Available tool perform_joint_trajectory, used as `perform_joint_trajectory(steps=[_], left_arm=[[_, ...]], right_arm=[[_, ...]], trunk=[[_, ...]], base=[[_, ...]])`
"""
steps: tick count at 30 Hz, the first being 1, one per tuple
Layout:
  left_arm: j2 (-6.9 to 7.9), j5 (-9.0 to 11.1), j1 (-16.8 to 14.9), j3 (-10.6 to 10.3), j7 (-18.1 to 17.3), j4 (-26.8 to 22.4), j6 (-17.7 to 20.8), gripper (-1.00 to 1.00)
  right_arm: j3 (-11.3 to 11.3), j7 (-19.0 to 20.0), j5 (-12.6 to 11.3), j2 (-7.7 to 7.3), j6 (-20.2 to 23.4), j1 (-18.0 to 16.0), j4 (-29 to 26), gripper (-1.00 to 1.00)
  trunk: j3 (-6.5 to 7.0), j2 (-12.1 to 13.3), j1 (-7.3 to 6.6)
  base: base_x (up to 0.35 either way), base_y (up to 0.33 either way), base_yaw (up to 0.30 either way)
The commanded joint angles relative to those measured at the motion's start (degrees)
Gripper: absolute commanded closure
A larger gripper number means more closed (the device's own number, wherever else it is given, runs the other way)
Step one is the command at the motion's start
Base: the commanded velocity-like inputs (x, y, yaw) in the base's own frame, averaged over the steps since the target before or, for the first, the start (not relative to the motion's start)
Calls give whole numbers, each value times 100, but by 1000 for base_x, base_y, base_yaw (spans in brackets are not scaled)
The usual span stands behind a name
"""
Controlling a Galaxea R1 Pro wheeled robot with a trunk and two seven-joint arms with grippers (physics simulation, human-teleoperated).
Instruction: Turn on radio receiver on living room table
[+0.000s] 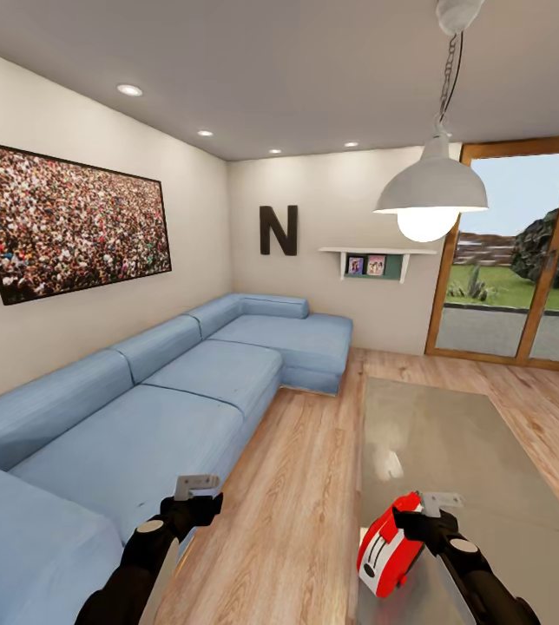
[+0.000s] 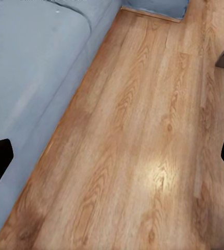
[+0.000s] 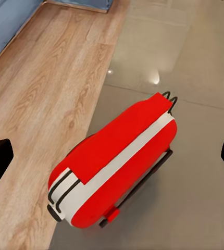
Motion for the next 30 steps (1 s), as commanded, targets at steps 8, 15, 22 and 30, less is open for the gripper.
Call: perform_joint_trajectory(steps=[8,15,22,30], left_arm=[[6,-14,-2,-6,-2,0,12,-100],[9,-16,0,-19,-6,17,27,-100],[0,-16,0,-23,1,21,26,-100],[8,-16,-2,-18,3,26,26,-100]], right_arm=[[2,11,2,0,-1,0,0,-100],[2,17,2,0,5,0,0,-100],[-9,-2,-16,0,43,0,75,-100],[-46,-2,-37,0,31,0,243,-100]], trunk=[[0,0,0],[0,0,0],[0,0,0],[0,0,0]], base=[[59,17,0],[233,170,0],[182,133,0],[17,12,-125]])
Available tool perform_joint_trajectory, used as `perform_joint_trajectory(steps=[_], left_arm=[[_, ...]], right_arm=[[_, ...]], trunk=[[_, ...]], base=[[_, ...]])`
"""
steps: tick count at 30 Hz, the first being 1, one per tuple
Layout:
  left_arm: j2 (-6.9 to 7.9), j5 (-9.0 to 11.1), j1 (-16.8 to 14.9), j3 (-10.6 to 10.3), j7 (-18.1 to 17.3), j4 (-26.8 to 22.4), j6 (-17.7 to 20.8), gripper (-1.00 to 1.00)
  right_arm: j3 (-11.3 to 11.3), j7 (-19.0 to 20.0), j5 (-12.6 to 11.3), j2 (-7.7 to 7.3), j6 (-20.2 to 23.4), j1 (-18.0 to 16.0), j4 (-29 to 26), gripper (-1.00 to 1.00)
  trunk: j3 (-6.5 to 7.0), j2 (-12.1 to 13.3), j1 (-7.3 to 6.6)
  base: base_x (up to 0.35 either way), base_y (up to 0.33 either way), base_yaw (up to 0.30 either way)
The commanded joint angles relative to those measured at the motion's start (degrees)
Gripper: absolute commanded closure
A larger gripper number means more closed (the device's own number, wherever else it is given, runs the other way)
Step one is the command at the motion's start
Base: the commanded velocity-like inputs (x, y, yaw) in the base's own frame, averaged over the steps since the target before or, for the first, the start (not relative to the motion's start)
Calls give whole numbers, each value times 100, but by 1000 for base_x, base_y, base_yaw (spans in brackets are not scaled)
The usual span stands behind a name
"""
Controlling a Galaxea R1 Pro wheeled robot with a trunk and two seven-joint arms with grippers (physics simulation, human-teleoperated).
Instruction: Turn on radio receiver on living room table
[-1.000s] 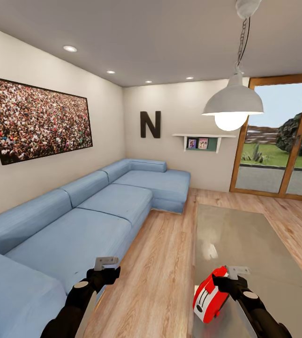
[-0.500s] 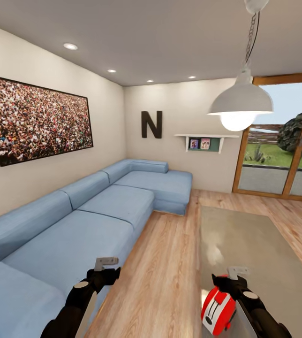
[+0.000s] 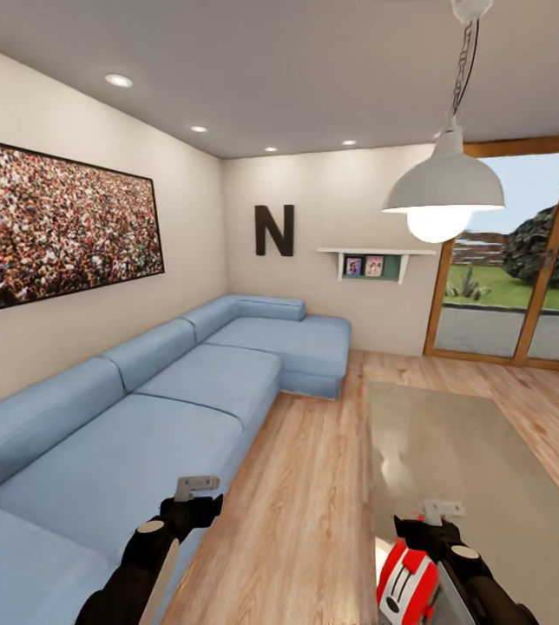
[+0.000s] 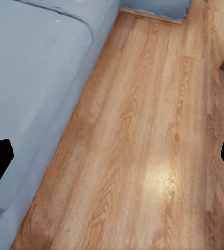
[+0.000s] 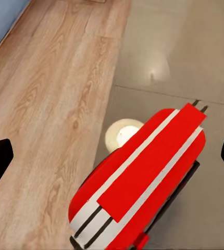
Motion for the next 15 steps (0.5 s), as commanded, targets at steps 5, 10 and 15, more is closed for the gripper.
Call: perform_joint_trajectory(steps=[5,10,15], left_arm=[[1,1,2,0,0,0,0,-100],[1,1,1,4,0,0,0,-100],[1,1,0,16,0,0,-3,-100]], right_arm=[[-5,-7,-3,0,-7,0,18,-100],[-5,-8,-1,0,-7,0,21,-100],[-5,-10,1,0,-7,0,21,-100]], trunk=[[0,0,0],[0,0,0],[0,0,0]], base=[[1,0,-268],[0,0,-277],[0,0,-213]])
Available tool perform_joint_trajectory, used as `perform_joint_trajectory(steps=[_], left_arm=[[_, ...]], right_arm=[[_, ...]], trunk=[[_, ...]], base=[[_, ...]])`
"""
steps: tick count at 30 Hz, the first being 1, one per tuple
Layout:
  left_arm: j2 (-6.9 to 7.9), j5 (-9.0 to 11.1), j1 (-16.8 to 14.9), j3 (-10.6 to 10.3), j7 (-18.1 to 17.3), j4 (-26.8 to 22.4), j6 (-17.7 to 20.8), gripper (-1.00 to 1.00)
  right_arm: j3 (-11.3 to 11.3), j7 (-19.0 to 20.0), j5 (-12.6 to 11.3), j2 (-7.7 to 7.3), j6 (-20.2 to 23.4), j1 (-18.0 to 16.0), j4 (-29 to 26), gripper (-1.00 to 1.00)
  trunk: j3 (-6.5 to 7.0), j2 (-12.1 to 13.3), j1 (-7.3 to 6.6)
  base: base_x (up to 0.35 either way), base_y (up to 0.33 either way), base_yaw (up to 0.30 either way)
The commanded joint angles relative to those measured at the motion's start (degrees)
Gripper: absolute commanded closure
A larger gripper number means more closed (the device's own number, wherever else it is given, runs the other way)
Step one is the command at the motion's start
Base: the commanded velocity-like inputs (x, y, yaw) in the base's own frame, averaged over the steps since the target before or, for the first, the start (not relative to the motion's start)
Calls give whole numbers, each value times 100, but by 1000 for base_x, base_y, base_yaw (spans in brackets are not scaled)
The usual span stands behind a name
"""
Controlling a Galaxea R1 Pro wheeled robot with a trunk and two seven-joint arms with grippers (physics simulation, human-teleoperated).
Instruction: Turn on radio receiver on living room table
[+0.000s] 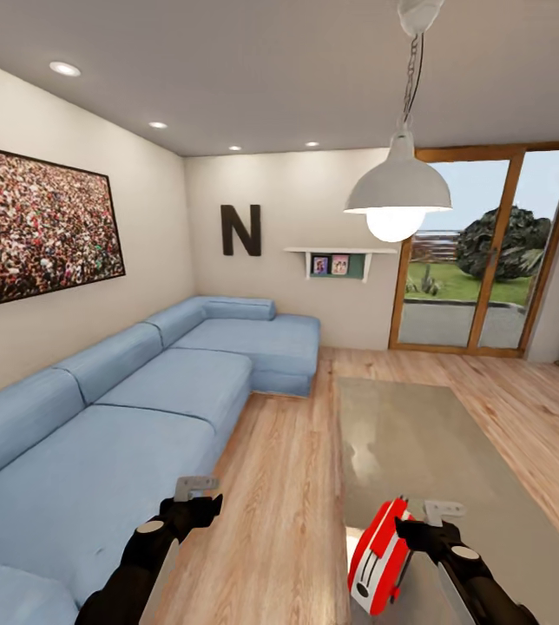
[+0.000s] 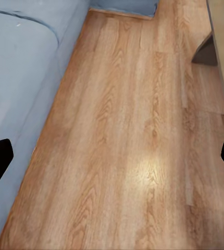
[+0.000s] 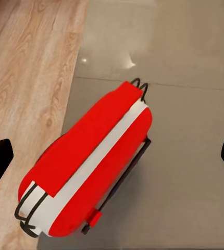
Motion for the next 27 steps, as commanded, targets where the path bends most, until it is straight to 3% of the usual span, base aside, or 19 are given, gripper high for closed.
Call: perform_joint_trajectory(steps=[1,27], left_arm=[[0,1,1,1,0,0,-2,-100],[0,-2,1,-7,0,0,-6,-100]], right_arm=[[0,-3,2,0,0,0,0,-100],[0,-16,4,0,-9,0,0,-100]], trunk=[[0,0,0],[0,0,0]], base=[[0,0,-63],[41,120,-5]])
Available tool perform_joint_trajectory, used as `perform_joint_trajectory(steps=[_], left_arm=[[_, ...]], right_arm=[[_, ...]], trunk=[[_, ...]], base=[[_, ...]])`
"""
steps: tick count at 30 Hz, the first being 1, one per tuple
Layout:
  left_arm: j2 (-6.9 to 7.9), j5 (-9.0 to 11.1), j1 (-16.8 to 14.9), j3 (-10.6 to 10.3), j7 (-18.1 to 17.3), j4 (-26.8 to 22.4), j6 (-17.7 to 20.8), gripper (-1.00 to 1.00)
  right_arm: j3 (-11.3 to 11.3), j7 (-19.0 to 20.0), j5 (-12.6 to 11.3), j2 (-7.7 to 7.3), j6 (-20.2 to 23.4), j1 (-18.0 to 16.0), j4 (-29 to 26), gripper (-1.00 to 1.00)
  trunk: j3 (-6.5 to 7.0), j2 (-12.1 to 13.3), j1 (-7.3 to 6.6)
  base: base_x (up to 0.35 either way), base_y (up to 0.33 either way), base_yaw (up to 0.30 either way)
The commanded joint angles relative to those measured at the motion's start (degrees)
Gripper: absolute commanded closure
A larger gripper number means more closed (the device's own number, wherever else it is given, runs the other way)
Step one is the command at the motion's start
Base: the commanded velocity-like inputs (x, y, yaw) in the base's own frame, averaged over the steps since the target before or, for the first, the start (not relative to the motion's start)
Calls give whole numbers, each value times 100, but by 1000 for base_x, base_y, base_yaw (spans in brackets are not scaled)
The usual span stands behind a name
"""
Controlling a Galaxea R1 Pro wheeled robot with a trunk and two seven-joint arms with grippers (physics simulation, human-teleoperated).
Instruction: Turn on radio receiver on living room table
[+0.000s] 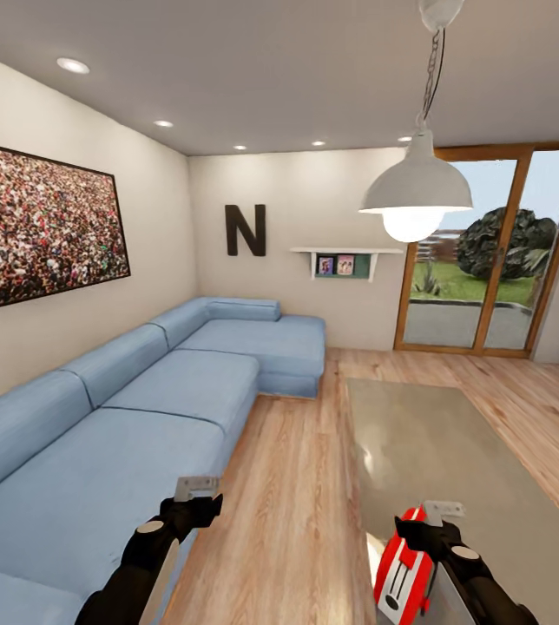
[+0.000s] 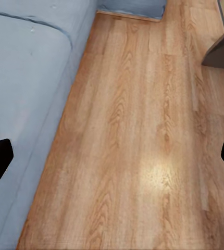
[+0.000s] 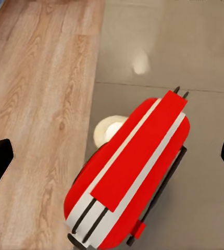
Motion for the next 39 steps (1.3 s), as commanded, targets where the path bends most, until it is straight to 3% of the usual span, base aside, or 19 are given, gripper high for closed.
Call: perform_joint_trajectory(steps=[1,11,39], left_arm=[[0,-4,0,0,0,0,0,-100],[-7,1,-3,-2,0,0,0,-100],[-5,0,0,-9,0,0,0,-100]], right_arm=[[0,0,0,0,0,0,0,-100],[-8,-8,0,0,0,0,0,-100],[26,34,0,0,4,0,0,-100]], trunk=[[0,0,0],[0,0,0],[0,0,0]], base=[[23,46,0],[1,3,-187],[14,10,-2]])
